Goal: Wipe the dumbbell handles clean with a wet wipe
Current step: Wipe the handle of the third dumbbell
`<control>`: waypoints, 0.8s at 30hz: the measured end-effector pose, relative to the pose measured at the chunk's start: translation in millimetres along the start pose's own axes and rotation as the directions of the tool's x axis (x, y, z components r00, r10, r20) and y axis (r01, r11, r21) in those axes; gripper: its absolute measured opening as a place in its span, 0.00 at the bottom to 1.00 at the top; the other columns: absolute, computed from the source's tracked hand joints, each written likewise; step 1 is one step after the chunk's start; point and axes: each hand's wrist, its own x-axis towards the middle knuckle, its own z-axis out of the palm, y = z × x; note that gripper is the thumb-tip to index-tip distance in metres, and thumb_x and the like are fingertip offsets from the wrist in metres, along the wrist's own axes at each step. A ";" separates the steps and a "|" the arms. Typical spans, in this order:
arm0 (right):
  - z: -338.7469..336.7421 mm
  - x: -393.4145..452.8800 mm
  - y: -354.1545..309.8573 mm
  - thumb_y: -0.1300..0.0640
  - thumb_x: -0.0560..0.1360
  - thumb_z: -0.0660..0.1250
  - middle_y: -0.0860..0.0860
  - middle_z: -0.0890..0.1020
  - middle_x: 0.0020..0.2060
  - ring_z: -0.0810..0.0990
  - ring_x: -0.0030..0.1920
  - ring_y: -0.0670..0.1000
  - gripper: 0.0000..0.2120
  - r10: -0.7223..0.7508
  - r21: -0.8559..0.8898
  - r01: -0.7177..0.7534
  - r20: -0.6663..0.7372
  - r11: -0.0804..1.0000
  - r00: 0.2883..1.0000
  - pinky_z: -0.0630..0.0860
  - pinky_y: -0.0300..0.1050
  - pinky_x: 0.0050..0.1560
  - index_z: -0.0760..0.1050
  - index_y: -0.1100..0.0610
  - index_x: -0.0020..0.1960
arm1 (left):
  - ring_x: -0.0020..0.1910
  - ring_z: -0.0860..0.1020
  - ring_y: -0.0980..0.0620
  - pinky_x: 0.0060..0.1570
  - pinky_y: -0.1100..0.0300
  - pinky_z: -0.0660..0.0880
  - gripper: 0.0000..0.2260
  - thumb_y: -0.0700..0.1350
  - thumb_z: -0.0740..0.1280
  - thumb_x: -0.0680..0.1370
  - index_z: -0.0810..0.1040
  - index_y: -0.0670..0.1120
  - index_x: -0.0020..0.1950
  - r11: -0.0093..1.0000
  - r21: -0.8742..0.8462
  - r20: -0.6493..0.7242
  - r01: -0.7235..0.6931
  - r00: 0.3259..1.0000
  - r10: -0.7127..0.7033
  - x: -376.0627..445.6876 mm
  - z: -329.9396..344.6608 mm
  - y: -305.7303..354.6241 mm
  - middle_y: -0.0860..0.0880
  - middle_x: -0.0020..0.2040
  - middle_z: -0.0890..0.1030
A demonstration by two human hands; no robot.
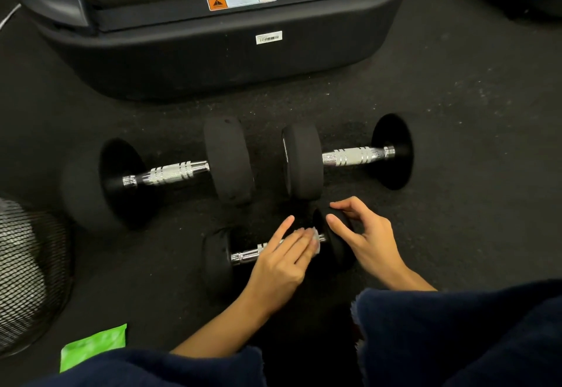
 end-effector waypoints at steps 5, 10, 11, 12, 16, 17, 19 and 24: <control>1.1 5.4 1.3 0.49 0.74 0.69 0.42 0.83 0.45 0.81 0.49 0.41 0.10 -0.015 -0.039 0.015 -0.013 0.999 1.000 0.79 0.42 0.50 0.77 0.50 0.55 | 0.57 0.82 0.45 0.76 0.47 0.60 0.11 0.36 0.64 0.80 0.82 0.36 0.58 0.999 -0.036 0.009 0.016 1.000 -0.016 8.3 3.7 4.4 0.40 0.56 0.84; -5.7 3.6 1.6 0.45 0.72 0.69 0.42 0.82 0.48 0.80 0.52 0.41 0.14 -0.036 -0.050 0.036 0.008 0.998 0.999 0.76 0.37 0.53 0.79 0.50 0.54 | 0.60 0.81 0.47 0.77 0.51 0.56 0.12 0.38 0.66 0.78 0.83 0.39 0.60 0.996 -0.076 0.053 0.054 0.997 -0.050 -7.0 -11.6 -1.8 0.43 0.58 0.84; -5.7 3.5 1.7 0.45 0.72 0.69 0.42 0.82 0.48 0.80 0.52 0.41 0.14 -0.033 -0.046 0.033 0.008 0.998 0.999 0.76 0.37 0.53 0.79 0.50 0.54 | 0.60 0.81 0.48 0.78 0.51 0.55 0.12 0.39 0.65 0.78 0.83 0.40 0.59 0.995 -0.078 0.062 0.059 0.997 -0.055 -8.9 -12.6 -2.6 0.44 0.59 0.84; -5.8 3.5 1.7 0.45 0.72 0.69 0.42 0.83 0.48 0.80 0.52 0.41 0.14 -0.028 -0.043 0.029 0.011 0.999 1.000 0.76 0.37 0.53 0.79 0.50 0.54 | 0.60 0.81 0.48 0.78 0.50 0.55 0.13 0.39 0.65 0.78 0.83 0.40 0.59 0.995 -0.076 0.065 0.060 0.996 -0.055 -10.5 -13.1 -3.5 0.44 0.59 0.84; -3.8 5.0 1.5 0.47 0.73 0.70 0.43 0.83 0.47 0.81 0.50 0.42 0.12 -0.020 -0.047 0.020 0.006 0.999 1.000 0.78 0.42 0.51 0.78 0.50 0.54 | 0.60 0.81 0.47 0.76 0.48 0.58 0.13 0.39 0.66 0.77 0.83 0.39 0.60 0.995 -0.059 0.060 0.078 0.995 -0.075 -11.0 -11.5 -6.9 0.43 0.59 0.83; -2.9 4.6 1.6 0.46 0.73 0.70 0.43 0.83 0.46 0.81 0.49 0.42 0.12 -0.022 -0.052 0.022 -0.005 0.998 1.000 0.78 0.43 0.50 0.78 0.50 0.54 | 0.59 0.81 0.47 0.76 0.48 0.59 0.12 0.39 0.67 0.78 0.83 0.38 0.59 0.995 -0.061 0.057 0.083 0.995 -0.080 -9.7 -10.3 -5.4 0.42 0.59 0.83; -1.4 2.6 1.2 0.44 0.72 0.69 0.43 0.83 0.45 0.82 0.48 0.42 0.14 -0.023 -0.056 0.022 -0.018 0.998 1.000 0.79 0.44 0.49 0.78 0.50 0.54 | 0.58 0.82 0.45 0.76 0.48 0.60 0.11 0.38 0.66 0.78 0.83 0.37 0.59 0.997 -0.058 0.053 0.059 0.997 -0.056 -4.6 -4.5 -0.5 0.41 0.57 0.84; -4.3 1.9 -0.1 0.42 0.72 0.68 0.42 0.83 0.48 0.81 0.51 0.41 0.16 -0.050 -0.092 0.051 0.009 0.994 0.999 0.79 0.43 0.52 0.78 0.51 0.55 | 0.56 0.82 0.43 0.76 0.48 0.59 0.11 0.36 0.65 0.78 0.82 0.34 0.57 0.999 -0.025 0.071 -0.030 0.997 0.032 10.2 6.0 5.7 0.39 0.55 0.84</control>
